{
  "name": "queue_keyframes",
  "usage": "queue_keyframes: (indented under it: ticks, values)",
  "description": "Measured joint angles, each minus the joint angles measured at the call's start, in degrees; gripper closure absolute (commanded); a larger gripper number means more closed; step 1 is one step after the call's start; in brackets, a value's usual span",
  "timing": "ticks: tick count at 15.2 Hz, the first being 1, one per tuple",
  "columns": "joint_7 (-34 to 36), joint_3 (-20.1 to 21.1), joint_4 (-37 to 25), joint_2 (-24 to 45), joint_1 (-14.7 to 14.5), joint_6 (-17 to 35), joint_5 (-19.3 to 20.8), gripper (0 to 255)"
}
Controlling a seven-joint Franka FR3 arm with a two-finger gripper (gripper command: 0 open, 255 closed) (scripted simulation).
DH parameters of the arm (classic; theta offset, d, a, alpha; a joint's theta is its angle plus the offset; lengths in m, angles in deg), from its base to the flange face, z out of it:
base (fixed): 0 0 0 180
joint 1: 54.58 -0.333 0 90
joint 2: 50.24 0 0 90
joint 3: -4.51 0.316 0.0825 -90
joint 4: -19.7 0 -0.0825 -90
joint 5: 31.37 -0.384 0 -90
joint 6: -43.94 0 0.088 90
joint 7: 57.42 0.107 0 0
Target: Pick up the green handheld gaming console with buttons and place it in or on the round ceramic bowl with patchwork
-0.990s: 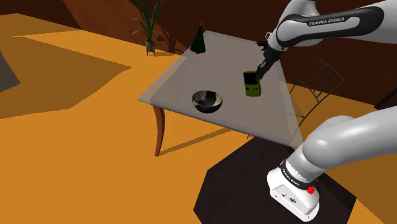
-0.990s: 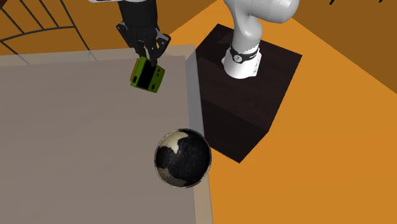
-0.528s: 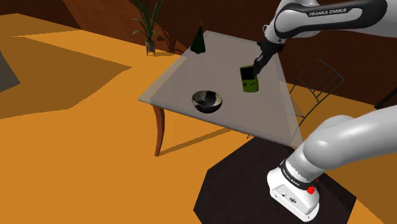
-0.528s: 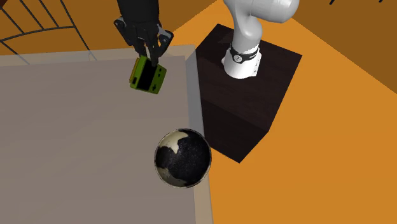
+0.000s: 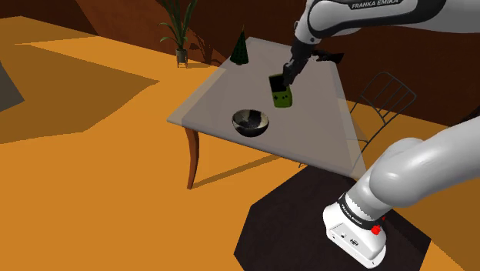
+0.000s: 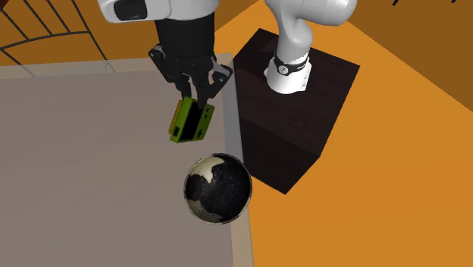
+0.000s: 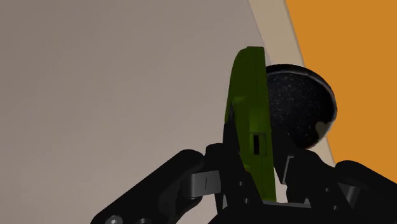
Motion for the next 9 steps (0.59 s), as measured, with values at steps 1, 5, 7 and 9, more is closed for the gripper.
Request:
queue_keyframes:
  ticks: [1,5,7,9]
  values:
    - [1.2,0.9,-1.1,1.1,-0.6,0.0,-0.3,255]
    - [6.2,4.5,-7.6,5.7,-2.7,-2.2,-1.4,255]
    - [7.0,5.0,-7.7,6.9,-3.1,-1.2,-1.6,255]
    - [7.3,5.1,-6.9,7.4,-3.1,0.1,-1.6,255]
